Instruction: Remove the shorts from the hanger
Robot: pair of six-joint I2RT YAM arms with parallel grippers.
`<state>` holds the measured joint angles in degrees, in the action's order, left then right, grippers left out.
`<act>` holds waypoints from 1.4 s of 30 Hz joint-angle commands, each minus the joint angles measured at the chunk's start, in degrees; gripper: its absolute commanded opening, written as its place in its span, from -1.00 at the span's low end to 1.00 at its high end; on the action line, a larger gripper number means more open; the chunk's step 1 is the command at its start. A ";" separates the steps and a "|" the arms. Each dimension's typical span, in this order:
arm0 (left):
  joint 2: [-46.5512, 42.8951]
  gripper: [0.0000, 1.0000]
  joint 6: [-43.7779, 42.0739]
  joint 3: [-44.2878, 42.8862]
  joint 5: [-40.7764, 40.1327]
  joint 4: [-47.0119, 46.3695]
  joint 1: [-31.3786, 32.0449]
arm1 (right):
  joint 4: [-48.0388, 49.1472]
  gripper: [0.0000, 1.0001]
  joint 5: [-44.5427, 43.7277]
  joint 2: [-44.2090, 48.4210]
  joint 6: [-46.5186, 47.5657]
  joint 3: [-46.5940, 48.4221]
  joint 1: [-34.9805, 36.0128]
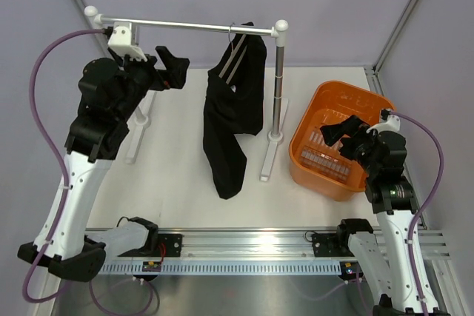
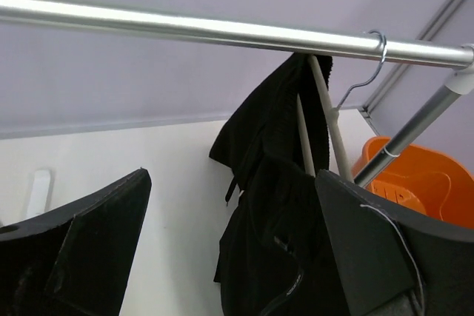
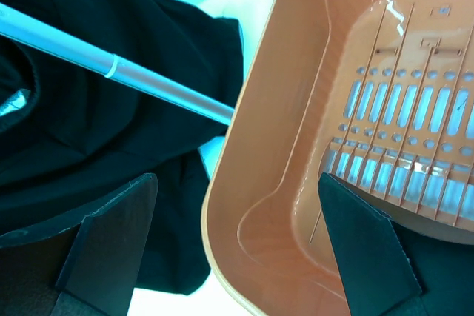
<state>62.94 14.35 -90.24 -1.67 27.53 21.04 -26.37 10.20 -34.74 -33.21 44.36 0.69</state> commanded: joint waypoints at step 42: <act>36.20 0.47 -24.10 -36.41 -10.19 13.87 17.81 | 2.73 0.99 2.28 -3.05 2.19 3.72 -0.25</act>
<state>98.52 -8.73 -124.05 -9.67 44.71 38.89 -24.77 12.69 -37.74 -31.94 46.24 0.69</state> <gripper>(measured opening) 0.758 0.993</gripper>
